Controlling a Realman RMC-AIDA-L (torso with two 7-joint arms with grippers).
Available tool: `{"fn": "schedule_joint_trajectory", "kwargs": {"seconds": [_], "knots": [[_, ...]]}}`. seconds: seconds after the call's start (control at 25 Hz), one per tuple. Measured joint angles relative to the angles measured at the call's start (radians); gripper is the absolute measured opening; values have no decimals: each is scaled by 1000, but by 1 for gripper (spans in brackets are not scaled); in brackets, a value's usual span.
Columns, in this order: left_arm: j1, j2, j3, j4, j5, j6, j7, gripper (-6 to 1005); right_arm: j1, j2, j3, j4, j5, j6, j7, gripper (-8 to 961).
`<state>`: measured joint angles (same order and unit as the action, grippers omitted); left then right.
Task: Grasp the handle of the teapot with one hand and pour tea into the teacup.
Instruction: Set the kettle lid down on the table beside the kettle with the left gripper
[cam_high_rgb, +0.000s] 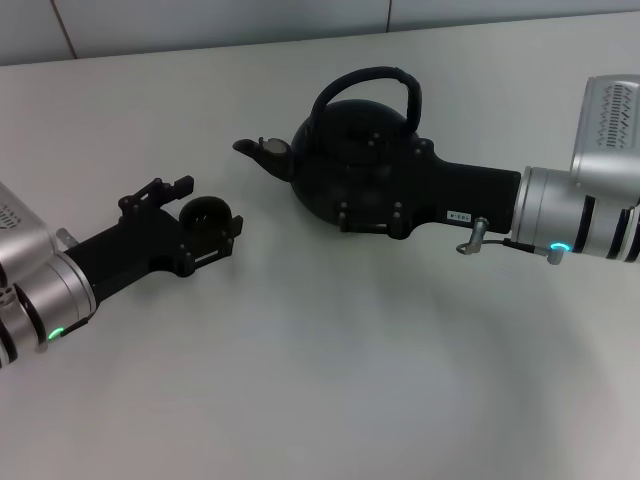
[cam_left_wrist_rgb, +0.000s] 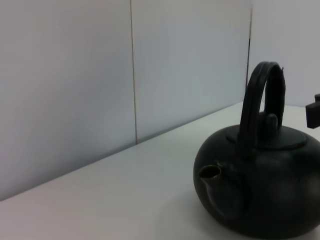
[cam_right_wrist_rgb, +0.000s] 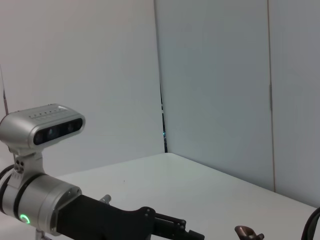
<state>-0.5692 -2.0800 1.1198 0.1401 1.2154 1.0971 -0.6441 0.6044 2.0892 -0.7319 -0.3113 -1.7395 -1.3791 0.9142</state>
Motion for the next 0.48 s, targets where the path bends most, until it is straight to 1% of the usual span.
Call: {"fn": "schedule_joint_trajectory", "kwargs": {"seconds": [0.12, 0.2, 0.24, 0.32, 0.4, 0.44, 0.48], "knots": [[6, 1, 0, 7, 1, 37, 0, 853, -1, 0, 0, 0, 0, 0, 0, 787], [26, 5, 0, 30, 1, 102, -4, 853, -2, 0, 1, -1, 5, 0, 0, 787], [53, 8, 0, 69, 1, 165, -15, 853, -6, -1, 2, -2, 19, 0, -2, 787], [53, 8, 0, 69, 1, 165, -15, 853, -8, -1, 2, -3, 27, 1, -6, 787], [118, 12, 12, 164, 1, 259, -65, 854, -13, -2, 2, -4, 43, 1, -12, 787], [157, 15, 28, 235, 1, 300, -117, 854, -19, -3, 2, -7, 52, 1, -15, 787], [157, 15, 28, 235, 1, 300, -117, 854, -19, -3, 2, -7, 52, 1, -15, 787]]}}
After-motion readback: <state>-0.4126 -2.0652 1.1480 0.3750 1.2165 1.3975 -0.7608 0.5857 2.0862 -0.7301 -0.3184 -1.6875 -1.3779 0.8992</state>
